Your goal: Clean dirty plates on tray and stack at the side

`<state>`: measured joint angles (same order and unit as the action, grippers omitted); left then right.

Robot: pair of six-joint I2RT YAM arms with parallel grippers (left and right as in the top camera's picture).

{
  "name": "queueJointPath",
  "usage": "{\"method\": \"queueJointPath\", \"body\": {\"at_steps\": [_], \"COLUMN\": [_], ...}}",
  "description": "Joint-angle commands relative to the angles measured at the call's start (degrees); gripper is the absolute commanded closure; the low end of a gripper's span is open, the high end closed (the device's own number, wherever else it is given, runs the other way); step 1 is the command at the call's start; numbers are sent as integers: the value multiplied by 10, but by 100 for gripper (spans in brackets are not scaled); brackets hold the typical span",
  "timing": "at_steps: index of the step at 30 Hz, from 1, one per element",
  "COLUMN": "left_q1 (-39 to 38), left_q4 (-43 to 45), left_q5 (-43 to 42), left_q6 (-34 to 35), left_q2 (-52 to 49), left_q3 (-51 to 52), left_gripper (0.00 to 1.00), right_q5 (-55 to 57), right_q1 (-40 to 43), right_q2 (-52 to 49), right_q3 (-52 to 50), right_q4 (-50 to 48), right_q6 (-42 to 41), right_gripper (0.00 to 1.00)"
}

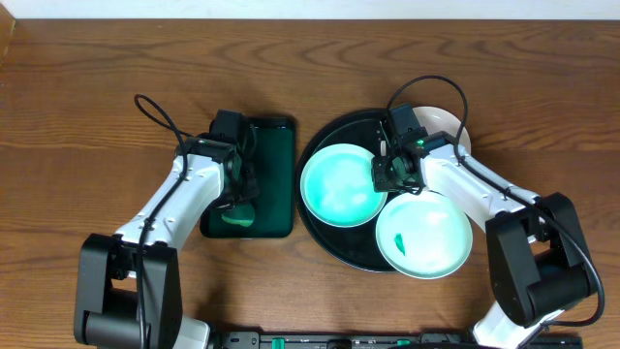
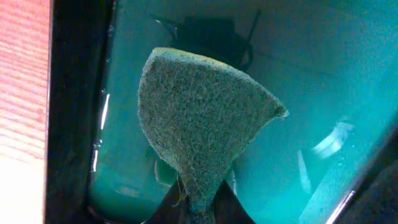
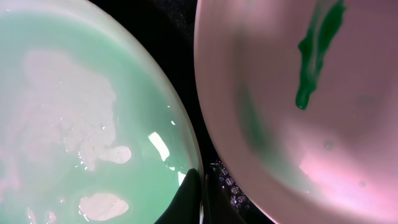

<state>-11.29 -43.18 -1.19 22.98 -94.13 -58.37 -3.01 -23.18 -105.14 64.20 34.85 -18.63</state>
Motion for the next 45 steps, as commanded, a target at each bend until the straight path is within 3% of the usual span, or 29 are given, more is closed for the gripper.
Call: {"method": "queueJointPath", "body": {"at_steps": [1,4,12,17,25,27,45], "left_q1": [2,3,44,100,169,179,181], "left_q4": [0,-1,-24,-11,-12,-13,-14], "left_q5": [13,13,13,13,13,13,13], "left_q6": [-7,-7,2,11,10,10,10], "left_q2": [-3,1,70,130,147,147,147], "left_q3": [2,-1,-52,-54,-53,-53,-53], "left_gripper": [66,53,48,41,32,22,20], "right_q5": [-16,-16,-16,-16,-16,-16,-15], "right_q1": [-9,-9,-9,-9,-9,-9,-9], "right_q2": [5,5,5,5,5,5,3], "right_q3": [-3,-3,-3,-3,-3,-4,-12], "right_q4": [-2,-2,-2,-2,-2,-2,-14], "right_q6": [7,7,7,7,7,7,7], "right_gripper": [98,98,96,84,79,79,85]}}
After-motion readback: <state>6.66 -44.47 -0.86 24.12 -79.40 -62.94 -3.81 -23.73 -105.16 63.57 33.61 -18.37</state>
